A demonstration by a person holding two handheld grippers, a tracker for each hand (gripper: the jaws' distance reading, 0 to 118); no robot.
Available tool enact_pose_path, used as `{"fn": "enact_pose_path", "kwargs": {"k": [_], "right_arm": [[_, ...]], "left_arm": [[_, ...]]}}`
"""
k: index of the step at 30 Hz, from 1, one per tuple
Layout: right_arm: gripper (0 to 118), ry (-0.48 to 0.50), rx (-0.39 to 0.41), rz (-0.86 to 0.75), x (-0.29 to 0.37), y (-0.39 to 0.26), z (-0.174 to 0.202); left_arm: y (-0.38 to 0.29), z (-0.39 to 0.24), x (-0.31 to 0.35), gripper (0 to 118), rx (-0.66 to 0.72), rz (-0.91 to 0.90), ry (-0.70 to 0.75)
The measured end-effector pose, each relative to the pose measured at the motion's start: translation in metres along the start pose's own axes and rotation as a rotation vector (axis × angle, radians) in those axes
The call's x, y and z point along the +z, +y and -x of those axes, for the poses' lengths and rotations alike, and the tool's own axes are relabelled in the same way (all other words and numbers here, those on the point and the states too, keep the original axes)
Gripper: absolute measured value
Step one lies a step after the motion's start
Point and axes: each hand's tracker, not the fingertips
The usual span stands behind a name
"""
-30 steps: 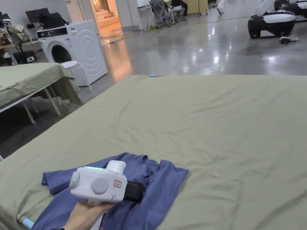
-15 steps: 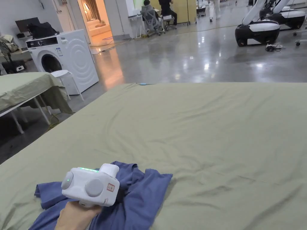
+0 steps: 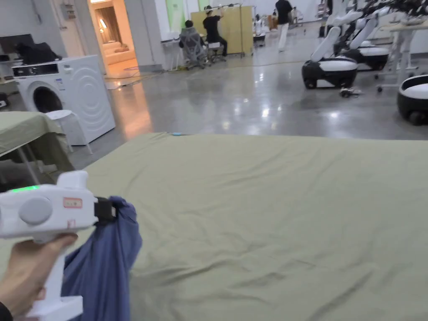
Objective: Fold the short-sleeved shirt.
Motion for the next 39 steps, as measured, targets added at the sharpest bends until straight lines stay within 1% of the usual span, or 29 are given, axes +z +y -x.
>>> {"fn": "enact_pose_path", "kwargs": {"k": [1,3,6,8,10,12,14,16,18,21,22,24,25,26,27,28,30,31,33,34,35,36,37,38,39], "right_arm": [[0,-0.006,-0.019,-0.017,0.003,0.002,-0.001],[0,-0.026,-0.025,-0.028,0.009,0.006,-0.005],[0,-0.09,0.008,-0.043,0.021,0.01,-0.012],[0,-0.135,0.04,-0.044,0.029,0.01,-0.018],[0,-0.163,0.045,-0.042,0.038,0.009,-0.024],[0,-0.187,0.031,-0.038,0.044,0.008,-0.03],[0,-0.207,0.015,-0.035,0.049,0.006,-0.037],[0,-0.224,0.002,-0.032,0.053,0.004,-0.041],[0,-0.236,-0.01,-0.033,0.055,0.003,-0.045],[0,-0.246,-0.032,-0.028,0.054,0.001,-0.051],[0,-0.248,-0.034,-0.026,0.054,0.001,-0.052],[0,-0.258,-0.004,-0.006,0.055,0.001,-0.052],[0,-0.266,0.032,-0.003,0.056,0.0,-0.051],[0,-0.265,0.038,0.004,0.056,0.0,-0.051],[0,-0.262,0.033,0.009,0.055,0.001,-0.052],[0,-0.254,0.016,0.012,0.052,0.001,-0.053],[0,-0.227,-0.035,0.002,0.046,0.002,-0.055],[0,-0.216,-0.055,-0.003,0.043,0.002,-0.054],[0,-0.215,-0.06,-0.008,0.038,0.002,-0.051],[0,-0.215,-0.058,-0.007,0.036,0.002,-0.049],[0,-0.21,-0.053,-0.005,0.035,0.003,-0.047],[0,-0.204,-0.044,-0.002,0.034,0.003,-0.043],[0,-0.194,-0.037,0.001,0.033,0.003,-0.041],[0,-0.178,-0.028,0.002,0.033,0.004,-0.039],[0,-0.17,-0.019,0.003,0.032,0.005,-0.038]], "left_arm": [[0.014,-0.019,0.007,6,-0.011,-0.02,-0.043],[0.043,-0.047,0.014,6,-0.005,-0.097,-0.101],[0.083,-0.107,0.016,6,-0.072,-0.156,-0.185],[0.095,-0.153,0.014,6,-0.17,-0.179,-0.213],[0.096,-0.203,0.002,6,-0.273,-0.151,-0.266],[0.075,-0.251,-0.01,6,-0.366,-0.105,-0.331],[0.041,-0.292,-0.023,6,-0.417,-0.052,-0.409],[-0.005,-0.333,-0.033,6,-0.42,0.029,-0.515],[-0.051,-0.364,-0.046,6,-0.387,0.138,-0.669],[-0.13,-0.411,-0.05,6,-0.377,0.242,-0.807],[-0.157,-0.424,-0.048,6,-0.374,0.266,-0.829],[-0.203,-0.44,-0.037,6,-0.417,0.358,-0.893],[-0.225,-0.446,-0.026,6,-0.469,0.363,-0.934],[-0.241,-0.45,-0.013,6,-0.472,0.355,-0.955],[-0.252,-0.453,-0.004,6,-0.469,0.355,-0.971],[-0.262,-0.455,0.006,6,-0.475,0.362,-1.017],[-0.271,-0.459,0.023,6,-0.423,0.381,-1.064],[-0.274,-0.461,0.031,6,-0.434,0.376,-1.092],[-0.276,-0.464,0.043,9,-0.495,0.347,-1.108],[-0.274,-0.466,0.048,16,-0.515,0.342,-1.1],[-0.272,-0.462,0.051,30,-0.514,0.311,-1.091],[-0.268,-0.457,0.054,50,-0.496,0.298,-1.108],[-0.259,-0.447,0.054,72,-0.445,0.314,-1.144],[-0.251,-0.438,0.058,79,-0.412,0.326,-1.103],[-0.242,-0.426,0.062,79,-0.394,0.289,-1.058]]}}
